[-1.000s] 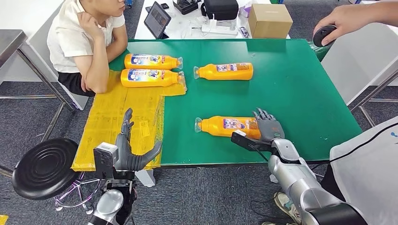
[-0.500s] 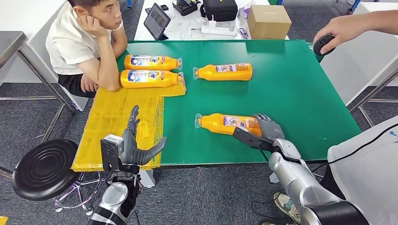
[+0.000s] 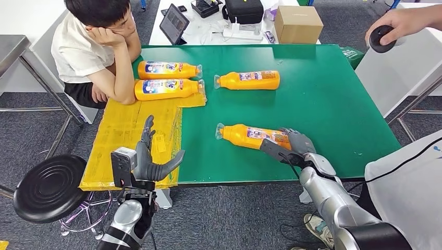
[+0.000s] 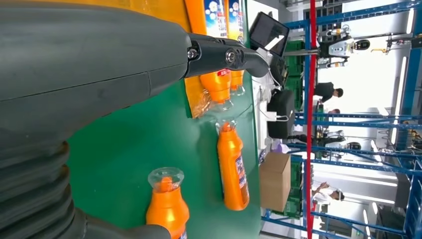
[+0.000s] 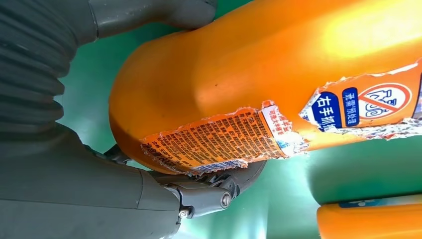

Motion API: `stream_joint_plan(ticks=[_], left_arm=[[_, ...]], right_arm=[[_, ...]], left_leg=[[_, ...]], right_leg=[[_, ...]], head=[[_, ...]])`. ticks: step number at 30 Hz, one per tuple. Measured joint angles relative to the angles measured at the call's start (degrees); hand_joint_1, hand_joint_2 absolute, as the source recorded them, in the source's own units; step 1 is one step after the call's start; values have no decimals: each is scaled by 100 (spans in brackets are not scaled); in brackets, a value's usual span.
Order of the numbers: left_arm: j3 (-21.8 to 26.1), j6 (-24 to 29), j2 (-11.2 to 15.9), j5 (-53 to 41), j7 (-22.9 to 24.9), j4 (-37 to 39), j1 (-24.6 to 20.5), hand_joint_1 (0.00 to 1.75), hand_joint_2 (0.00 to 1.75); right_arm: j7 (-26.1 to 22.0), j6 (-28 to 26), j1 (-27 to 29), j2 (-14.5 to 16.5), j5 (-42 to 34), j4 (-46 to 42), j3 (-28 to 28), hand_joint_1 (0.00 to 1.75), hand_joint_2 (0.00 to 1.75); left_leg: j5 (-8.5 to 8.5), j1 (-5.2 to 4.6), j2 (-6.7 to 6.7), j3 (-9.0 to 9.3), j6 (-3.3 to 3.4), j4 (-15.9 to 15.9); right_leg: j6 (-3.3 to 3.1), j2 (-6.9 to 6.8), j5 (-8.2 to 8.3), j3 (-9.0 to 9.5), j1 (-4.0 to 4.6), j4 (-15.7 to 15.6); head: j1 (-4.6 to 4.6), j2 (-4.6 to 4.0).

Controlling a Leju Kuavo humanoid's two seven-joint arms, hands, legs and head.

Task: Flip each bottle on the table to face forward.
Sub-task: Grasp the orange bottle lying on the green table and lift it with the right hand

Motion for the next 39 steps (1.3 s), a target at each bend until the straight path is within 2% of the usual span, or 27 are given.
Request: stream_joint_plan(ticks=[7,14,18,24,29,39], left_arm=[[0,-2,2,1,-10,-1,1,0,175],[37,-138,20,313,-86,-143,126,0,175],[86,-324,28,611,-141,-230,270,0,175],[159,-661,37,1244,-72,-270,380,0,175],[196,-983,75,1636,54,-211,455,0,175],[197,-1220,103,1668,61,-142,508,0,175]], right_arm=[[-214,53,60,26,-199,-1,-96,175,175],[-1630,932,370,343,-1728,-231,-622,175,175],[-2089,1379,731,553,-2578,-604,-870,175,175],[-2352,1513,1180,719,-3561,-1320,-993,175,175],[-2385,1675,1475,834,-4221,-2055,-989,175,175],[-2397,1811,1886,1057,-4577,-3003,-758,175,175]], left_leg=[[-2,1,4,20,0,0],[-3,4,10,22,-3,-1],[0,7,3,0,-3,-1],[5,4,-18,-41,-2,-1],[4,0,-20,-62,-2,-1],[3,1,-20,-72,-2,-1]], right_leg=[[0,10,0,19,1,0],[0,23,0,20,3,1],[0,20,0,5,4,4],[0,-2,0,-24,0,5],[0,-5,0,-45,-3,4],[0,-5,-1,-56,-2,5]], head=[[1,0],[-1,0],[-2,0],[-1,0],[-1,0],[-1,0]])
